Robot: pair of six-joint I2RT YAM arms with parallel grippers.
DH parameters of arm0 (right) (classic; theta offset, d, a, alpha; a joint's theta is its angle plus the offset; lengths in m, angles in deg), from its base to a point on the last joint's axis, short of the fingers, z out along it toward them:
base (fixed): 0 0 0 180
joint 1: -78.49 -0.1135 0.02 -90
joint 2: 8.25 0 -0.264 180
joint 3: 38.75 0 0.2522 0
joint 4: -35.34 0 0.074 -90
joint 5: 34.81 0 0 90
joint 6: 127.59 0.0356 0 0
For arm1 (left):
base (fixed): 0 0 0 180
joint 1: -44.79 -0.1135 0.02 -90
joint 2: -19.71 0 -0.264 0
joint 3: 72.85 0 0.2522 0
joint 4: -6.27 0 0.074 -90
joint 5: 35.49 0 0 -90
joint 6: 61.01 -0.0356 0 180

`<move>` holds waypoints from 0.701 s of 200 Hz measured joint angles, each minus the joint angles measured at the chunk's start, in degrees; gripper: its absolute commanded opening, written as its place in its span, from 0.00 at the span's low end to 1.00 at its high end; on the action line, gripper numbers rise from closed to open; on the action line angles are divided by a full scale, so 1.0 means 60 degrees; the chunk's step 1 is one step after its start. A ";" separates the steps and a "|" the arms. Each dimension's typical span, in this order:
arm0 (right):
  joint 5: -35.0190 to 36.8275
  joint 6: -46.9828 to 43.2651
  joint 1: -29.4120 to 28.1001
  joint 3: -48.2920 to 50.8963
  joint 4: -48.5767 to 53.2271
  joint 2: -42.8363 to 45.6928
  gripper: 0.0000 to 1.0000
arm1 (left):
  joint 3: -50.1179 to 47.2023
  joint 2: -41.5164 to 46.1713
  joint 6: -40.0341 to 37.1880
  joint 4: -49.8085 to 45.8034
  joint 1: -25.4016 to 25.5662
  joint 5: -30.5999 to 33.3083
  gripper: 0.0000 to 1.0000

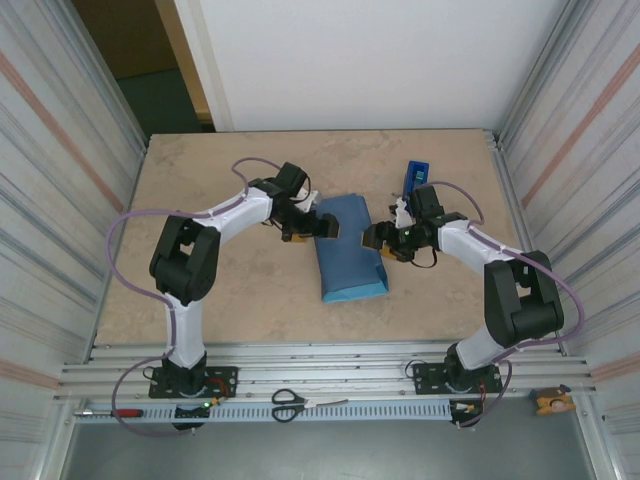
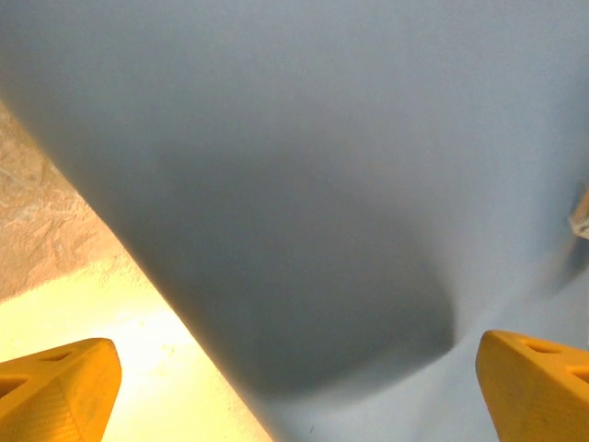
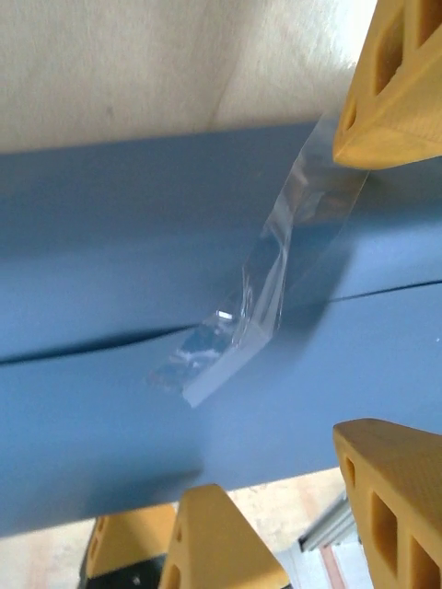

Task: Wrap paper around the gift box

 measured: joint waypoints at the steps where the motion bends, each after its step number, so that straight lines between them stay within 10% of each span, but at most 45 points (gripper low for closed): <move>1: -0.0011 0.0000 0.0000 0.0011 -0.0018 0.0000 0.68 | 0.0000 0.0004 0.0015 0.0011 0.0000 -0.0007 0.96; 53: -0.0335 0.0153 -0.0350 0.0648 -0.0273 0.0386 0.72 | 0.0000 -0.0149 0.0084 0.0200 -0.0062 -0.0317 0.95; 140: 0.3177 -0.0506 -0.1494 -0.1333 0.1293 0.0208 0.91 | -0.1963 0.2269 0.0328 0.0838 -0.0040 0.0714 0.97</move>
